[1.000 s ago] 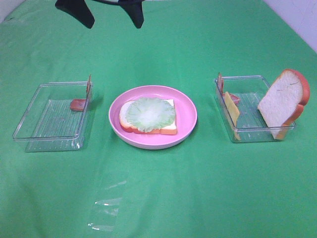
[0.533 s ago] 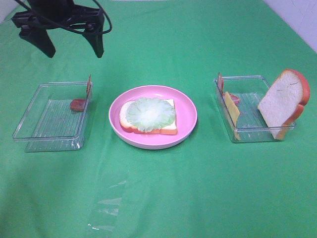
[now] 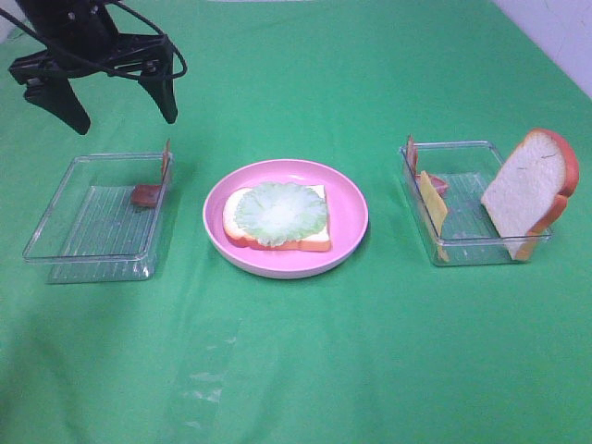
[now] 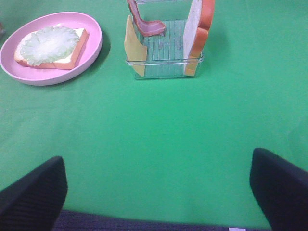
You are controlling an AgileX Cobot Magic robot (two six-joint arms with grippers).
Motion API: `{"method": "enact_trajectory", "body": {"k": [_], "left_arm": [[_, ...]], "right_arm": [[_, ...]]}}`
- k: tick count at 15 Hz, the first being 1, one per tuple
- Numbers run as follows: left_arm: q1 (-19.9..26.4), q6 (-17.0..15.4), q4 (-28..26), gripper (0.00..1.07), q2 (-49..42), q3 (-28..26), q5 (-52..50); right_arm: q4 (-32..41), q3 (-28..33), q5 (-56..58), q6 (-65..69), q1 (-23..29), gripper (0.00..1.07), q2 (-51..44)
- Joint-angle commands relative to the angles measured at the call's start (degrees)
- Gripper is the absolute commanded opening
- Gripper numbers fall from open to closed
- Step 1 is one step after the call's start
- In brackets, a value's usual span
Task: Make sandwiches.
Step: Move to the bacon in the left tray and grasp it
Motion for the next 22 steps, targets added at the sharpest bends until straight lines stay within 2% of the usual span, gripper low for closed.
{"method": "enact_trajectory", "body": {"k": [1,3,5,7,11,13,22], "left_arm": [[-0.1,-3.9,0.1,1.02,1.3,-0.9,-1.8],[-0.1,-5.8,0.2,1.02,3.3,-3.7,-2.3],[-0.3,-6.9,1.0,1.02,6.5,-7.4,1.5],[-1.7,-9.3,2.3,1.02,9.9,-11.6,5.6],[-4.9,-10.1,6.3,1.01,10.7,-12.3,5.8],[-4.9,-12.4,6.8,1.01,10.8,-12.3,5.7],[-4.9,-13.8,11.1,1.0,15.2,-12.3,4.4]], "right_arm": [[0.2,0.2,-0.3,-0.1,0.1,0.98,-1.8],[0.2,0.2,-0.3,-0.1,0.1,0.98,-1.8],[0.2,0.2,-0.3,-0.1,0.1,0.98,-1.8],[0.2,0.2,-0.3,-0.1,0.1,0.98,-1.8],[0.2,0.2,-0.3,-0.1,0.1,0.98,-1.8],[0.2,0.2,-0.3,-0.1,0.1,0.98,-1.8],[0.2,0.2,-0.3,-0.1,0.1,0.98,-1.8]]}}
